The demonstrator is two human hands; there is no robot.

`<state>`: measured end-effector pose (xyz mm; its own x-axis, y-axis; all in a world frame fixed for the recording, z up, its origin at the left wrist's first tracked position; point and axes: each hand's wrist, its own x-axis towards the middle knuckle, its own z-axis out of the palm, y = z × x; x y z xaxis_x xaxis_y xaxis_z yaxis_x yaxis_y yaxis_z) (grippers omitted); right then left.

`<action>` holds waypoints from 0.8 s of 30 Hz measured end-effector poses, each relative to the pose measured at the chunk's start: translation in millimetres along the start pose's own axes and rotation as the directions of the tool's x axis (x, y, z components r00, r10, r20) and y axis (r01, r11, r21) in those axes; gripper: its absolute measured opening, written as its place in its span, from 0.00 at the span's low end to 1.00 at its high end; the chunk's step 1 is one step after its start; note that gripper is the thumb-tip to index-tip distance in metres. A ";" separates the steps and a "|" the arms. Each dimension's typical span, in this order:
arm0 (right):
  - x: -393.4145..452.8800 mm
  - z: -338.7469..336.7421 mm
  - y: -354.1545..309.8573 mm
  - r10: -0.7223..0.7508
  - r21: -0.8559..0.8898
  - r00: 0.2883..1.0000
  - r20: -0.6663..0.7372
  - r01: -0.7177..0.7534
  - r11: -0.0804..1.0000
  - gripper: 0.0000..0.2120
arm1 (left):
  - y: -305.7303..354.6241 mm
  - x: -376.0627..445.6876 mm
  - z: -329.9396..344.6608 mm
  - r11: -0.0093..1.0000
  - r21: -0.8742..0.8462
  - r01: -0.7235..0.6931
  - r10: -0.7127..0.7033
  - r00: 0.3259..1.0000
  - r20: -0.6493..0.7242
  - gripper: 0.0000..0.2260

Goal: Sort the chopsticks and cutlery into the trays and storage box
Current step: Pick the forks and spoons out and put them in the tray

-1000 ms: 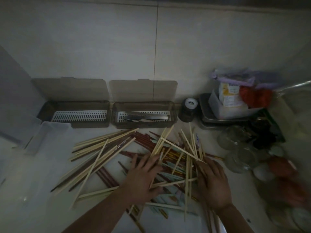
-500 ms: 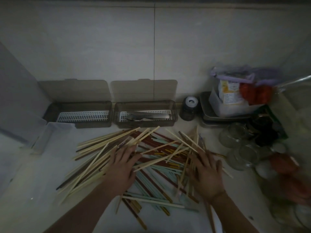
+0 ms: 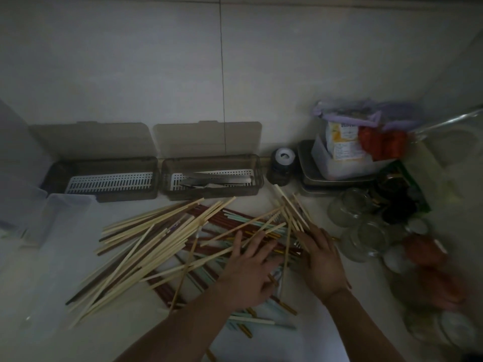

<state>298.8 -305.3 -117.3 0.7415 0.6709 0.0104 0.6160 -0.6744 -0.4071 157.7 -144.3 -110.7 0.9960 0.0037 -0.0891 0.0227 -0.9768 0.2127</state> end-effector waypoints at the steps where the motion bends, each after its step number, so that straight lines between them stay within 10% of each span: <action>1: 0.1 0.1 2.9 -0.012 0.012 1.000 -0.017 0.012 1.000 0.25 | -1.0 0.0 -0.4 1.000 0.003 0.005 -0.005 1.000 -0.008 0.26; 17: 18.1 -5.5 17.6 0.162 0.060 0.984 -0.072 -0.157 0.986 0.22 | -50.4 -25.2 0.8 0.999 -0.034 0.019 -0.024 0.987 -0.159 0.28; 24: 11.1 -11.4 -3.3 0.007 -0.126 0.975 -0.220 -0.036 0.991 0.19 | -7.0 -3.3 -5.1 0.995 -0.080 -0.067 0.057 0.992 -0.117 0.28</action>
<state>308.1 -299.1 -105.4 0.7863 0.5816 0.2085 0.6177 -0.7315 -0.2888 154.6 -136.4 -107.0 0.9989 -0.0269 0.0375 -0.0368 -0.9547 0.2953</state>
